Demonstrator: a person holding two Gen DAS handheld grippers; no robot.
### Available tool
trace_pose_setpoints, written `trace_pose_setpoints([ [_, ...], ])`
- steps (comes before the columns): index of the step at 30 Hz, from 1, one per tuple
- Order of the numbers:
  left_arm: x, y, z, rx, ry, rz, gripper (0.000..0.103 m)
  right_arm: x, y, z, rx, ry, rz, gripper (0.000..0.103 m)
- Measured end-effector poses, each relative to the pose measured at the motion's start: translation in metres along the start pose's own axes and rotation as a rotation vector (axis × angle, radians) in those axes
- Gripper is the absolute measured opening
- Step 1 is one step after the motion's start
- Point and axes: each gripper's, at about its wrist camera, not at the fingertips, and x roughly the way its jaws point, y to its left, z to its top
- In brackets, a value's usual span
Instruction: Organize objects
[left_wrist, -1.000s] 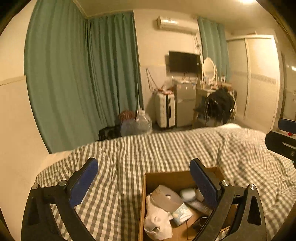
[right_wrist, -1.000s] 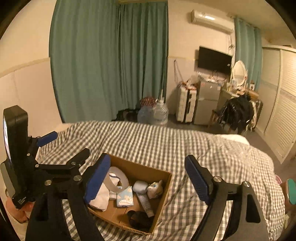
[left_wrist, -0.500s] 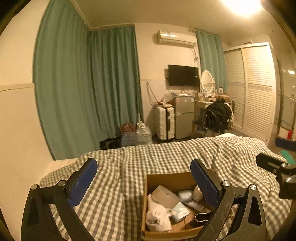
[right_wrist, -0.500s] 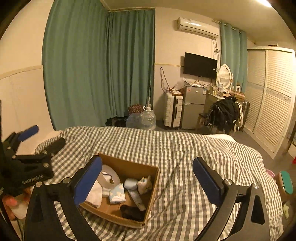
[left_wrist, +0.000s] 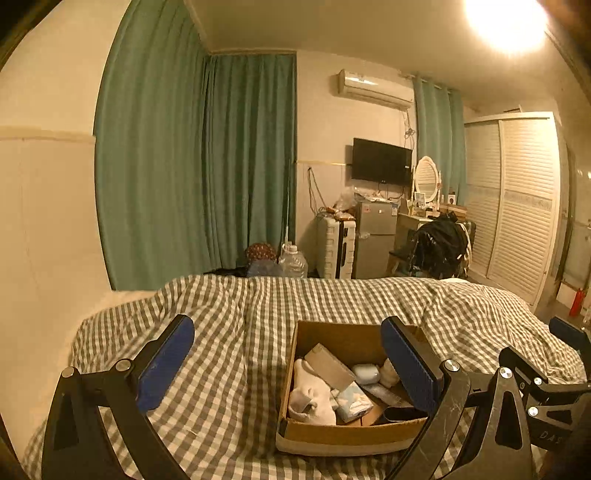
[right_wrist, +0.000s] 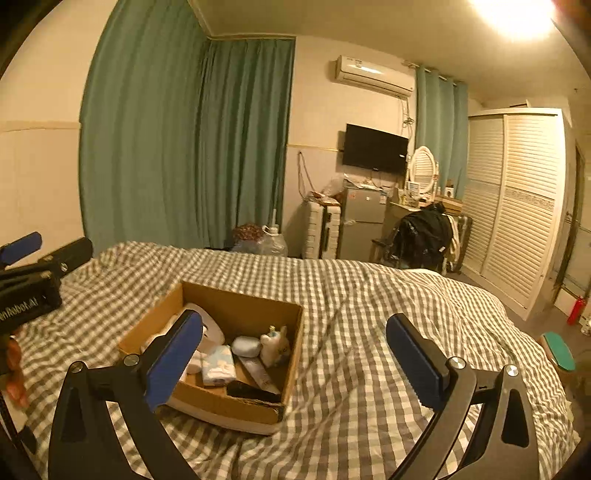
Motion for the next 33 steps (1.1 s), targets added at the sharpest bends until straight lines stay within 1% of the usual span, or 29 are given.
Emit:
trace_pose_setpoints([
  [3,0.003,0.002,-0.006,0.005,0.013,0.009,0.103,0.006,-0.002,-0.005,0.002,0.017,-0.011,0.1],
  [7,0.004,0.001,-0.013,0.021,0.017,0.008,0.103,0.01,-0.004,-0.008,0.026,0.034,0.004,0.1],
  [12,0.005,-0.001,-0.017,0.039,0.024,0.015,0.103,0.006,-0.004,-0.01,0.025,0.027,0.0,0.1],
  [19,0.009,-0.004,-0.019,0.054,0.041,0.014,0.103,0.008,-0.005,-0.011,0.038,0.04,0.011,0.1],
  [33,0.011,-0.004,-0.02,0.045,0.055,-0.002,0.103,0.013,-0.001,-0.013,0.033,0.066,0.014,0.1],
])
